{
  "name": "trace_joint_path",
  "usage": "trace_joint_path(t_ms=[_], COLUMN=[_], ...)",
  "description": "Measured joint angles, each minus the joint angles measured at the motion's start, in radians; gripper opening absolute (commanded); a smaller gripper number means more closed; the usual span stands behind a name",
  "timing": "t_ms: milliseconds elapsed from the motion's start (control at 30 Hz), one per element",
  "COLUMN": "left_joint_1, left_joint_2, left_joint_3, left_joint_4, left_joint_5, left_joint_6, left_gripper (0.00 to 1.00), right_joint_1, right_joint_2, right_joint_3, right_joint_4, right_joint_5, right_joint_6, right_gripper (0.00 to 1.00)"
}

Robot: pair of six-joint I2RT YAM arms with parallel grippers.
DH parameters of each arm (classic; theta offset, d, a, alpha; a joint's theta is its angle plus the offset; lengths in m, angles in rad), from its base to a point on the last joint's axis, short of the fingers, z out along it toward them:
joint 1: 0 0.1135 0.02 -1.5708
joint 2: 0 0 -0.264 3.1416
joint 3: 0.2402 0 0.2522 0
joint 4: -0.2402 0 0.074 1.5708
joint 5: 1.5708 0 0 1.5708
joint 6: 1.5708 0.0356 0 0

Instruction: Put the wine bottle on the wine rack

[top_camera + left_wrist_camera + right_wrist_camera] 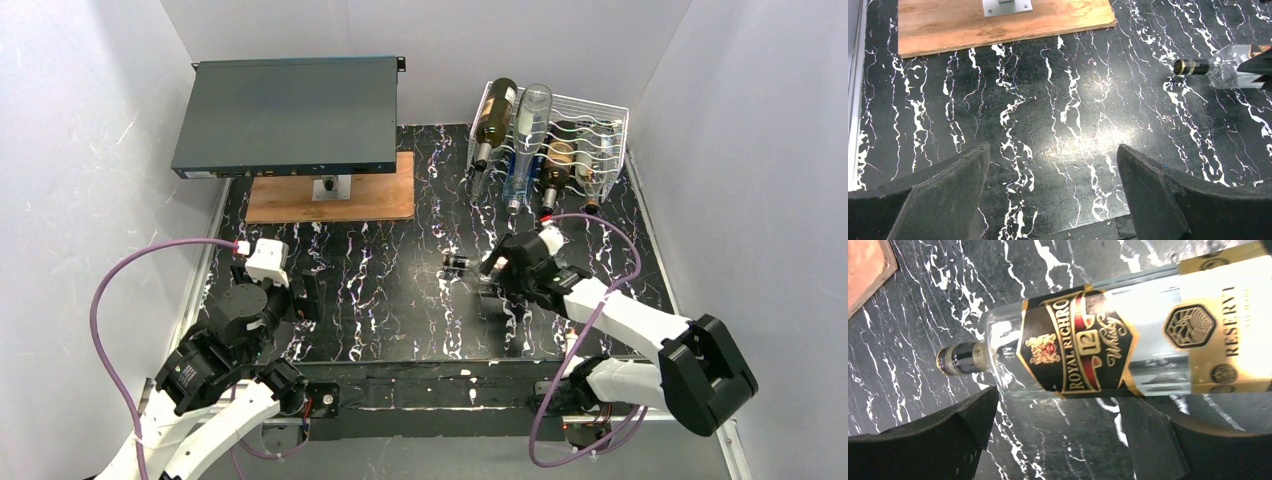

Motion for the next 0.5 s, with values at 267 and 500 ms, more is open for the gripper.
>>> trace_joint_path(t_ms=[267, 500], left_joint_1=[0.0, 0.0], left_joint_2=[0.006, 0.006], left_joint_3=[-0.001, -0.002], left_joint_4=[0.0, 0.0], left_joint_5=[0.003, 0.003], left_joint_6=[0.003, 0.003], left_gripper=[0.98, 0.98], right_joint_1=[-0.304, -0.277], right_joint_2=[-0.008, -0.026], right_joint_3=[0.006, 0.103], right_joint_4=[0.02, -0.079], right_joint_5=[-0.205, -0.285], right_joint_6=[-0.238, -0.306], right_gripper=[0.98, 0.98])
